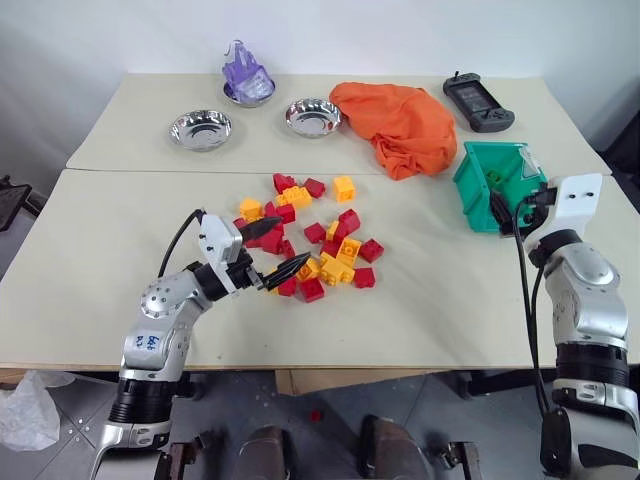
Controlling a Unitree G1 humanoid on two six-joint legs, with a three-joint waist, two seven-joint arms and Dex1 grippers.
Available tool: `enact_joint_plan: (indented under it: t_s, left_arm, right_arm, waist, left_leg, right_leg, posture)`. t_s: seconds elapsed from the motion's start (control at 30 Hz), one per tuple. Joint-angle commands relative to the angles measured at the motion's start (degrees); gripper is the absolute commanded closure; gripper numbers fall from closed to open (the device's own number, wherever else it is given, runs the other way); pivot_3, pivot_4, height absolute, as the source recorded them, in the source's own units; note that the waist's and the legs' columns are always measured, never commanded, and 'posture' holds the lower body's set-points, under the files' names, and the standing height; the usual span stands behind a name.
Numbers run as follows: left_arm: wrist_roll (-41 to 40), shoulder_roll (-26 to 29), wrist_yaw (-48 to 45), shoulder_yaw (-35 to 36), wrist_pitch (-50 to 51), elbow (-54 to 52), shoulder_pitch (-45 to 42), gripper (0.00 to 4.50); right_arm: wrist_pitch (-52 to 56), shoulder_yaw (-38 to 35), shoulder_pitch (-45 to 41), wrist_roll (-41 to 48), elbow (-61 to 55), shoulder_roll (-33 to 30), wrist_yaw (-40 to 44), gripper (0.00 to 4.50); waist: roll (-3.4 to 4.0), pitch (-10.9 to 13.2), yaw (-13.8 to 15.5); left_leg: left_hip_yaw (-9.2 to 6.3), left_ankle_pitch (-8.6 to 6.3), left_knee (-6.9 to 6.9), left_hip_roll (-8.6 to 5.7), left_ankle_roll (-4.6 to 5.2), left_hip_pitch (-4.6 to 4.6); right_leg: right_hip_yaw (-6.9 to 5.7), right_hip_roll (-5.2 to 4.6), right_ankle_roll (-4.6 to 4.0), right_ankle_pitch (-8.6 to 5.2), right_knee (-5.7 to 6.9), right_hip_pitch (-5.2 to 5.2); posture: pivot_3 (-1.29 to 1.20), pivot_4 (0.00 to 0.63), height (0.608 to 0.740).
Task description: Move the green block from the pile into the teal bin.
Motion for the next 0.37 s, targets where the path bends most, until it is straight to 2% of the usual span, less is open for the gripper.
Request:
enact_joint_plan:
  t_s: [0.03,0.13,0.23,0.37]
  left_arm:
    - [2.05,3.44,-0.68,2.55,-2.89,0.64,3.28,0.0]
    - [2.28,5.6,0.02,4.65,-3.4,1.69,5.64,0.0]
    - [2.05,7.05,0.76,7.45,-3.85,2.22,7.65,0.0]
    - [0.61,7.53,2.38,10.77,-2.49,1.5,9.77,0.0]
  right_arm:
    - [-5.86,-0.21,9.93,6.64,-11.73,-2.09,14.18,0.05]
    - [-6.43,-1.43,19.61,12.48,-19.04,-2.32,22.03,0.05]
    - [-6.97,-1.57,28.94,12.96,-23.57,-4.75,28.05,0.05]
    - [-6.07,-3.73,34.23,14.69,-25.64,-5.4,29.34,0.05]
  waist:
    - [0.0,0.0,0.1]
    - [0.0,0.0,0.08]
    - [0.0,0.0,0.17]
    - [-0.01,0.0,0.11]
  left_leg:
    - [0.01,0.0,-0.06,0.0,0.0,0.03]
    - [0.02,-0.01,-0.08,0.0,0.0,0.02]
    - [0.03,-0.01,0.0,0.0,0.0,0.07]
    - [0.01,-0.01,0.01,0.03,0.0,0.12]
  right_leg:
    - [-0.01,0.01,0.0,0.0,-0.02,0.0]
    - [-0.03,0.01,0.0,0.0,-0.07,0.01]
    - [0.01,0.01,0.04,0.02,-0.06,0.09]
    - [0.01,0.01,0.02,0.02,-0.01,0.09]
  posture:
    - [0.0,0.15,0.74]
    - [0.0,0.15,0.74]
    - [0.0,0.15,0.74]
    - [0.0,0.15,0.74]
